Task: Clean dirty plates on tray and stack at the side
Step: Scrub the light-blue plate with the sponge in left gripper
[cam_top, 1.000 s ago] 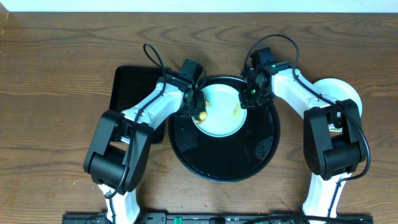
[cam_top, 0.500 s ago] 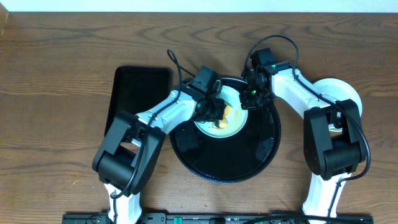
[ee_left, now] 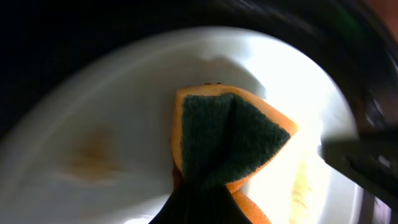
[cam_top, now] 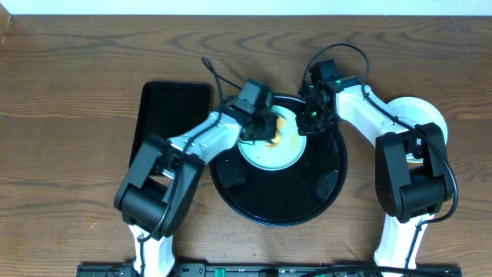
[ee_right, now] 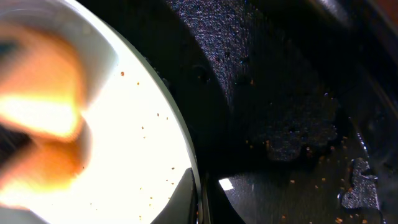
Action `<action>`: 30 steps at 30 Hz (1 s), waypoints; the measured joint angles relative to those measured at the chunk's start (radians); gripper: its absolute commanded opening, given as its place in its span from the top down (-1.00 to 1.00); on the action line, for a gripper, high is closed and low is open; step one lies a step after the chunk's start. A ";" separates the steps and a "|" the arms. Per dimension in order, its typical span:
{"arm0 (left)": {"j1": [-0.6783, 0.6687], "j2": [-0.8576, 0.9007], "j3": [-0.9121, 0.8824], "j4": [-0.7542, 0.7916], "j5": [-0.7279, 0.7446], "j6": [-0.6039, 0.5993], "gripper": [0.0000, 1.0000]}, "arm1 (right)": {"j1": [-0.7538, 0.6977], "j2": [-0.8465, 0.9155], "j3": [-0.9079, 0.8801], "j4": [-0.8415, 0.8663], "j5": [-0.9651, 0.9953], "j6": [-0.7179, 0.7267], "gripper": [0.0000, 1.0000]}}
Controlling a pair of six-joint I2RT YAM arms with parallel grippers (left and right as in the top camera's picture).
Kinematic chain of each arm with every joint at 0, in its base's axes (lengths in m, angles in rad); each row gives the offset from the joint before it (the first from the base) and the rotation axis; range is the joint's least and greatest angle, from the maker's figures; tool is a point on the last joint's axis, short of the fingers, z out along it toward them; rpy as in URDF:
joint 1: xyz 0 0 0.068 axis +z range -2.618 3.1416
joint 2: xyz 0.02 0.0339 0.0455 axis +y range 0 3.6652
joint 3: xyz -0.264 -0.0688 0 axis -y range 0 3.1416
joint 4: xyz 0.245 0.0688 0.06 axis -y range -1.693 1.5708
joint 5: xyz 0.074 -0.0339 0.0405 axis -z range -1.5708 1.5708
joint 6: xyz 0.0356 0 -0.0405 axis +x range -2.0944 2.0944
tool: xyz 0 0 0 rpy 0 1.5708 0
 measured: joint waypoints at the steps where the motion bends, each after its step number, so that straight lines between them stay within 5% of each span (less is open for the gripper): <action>1: 0.018 0.000 0.000 -0.009 0.000 -0.002 0.85 | 0.000 0.000 0.000 0.000 0.000 0.000 0.98; 22: 0.111 -0.024 0.028 -0.375 0.164 0.061 0.85 | 0.000 0.000 0.000 0.000 0.002 0.000 0.98; 30: 0.097 -0.170 0.019 -0.349 -0.080 0.080 0.85 | 0.000 0.000 0.000 -0.007 0.003 0.000 0.98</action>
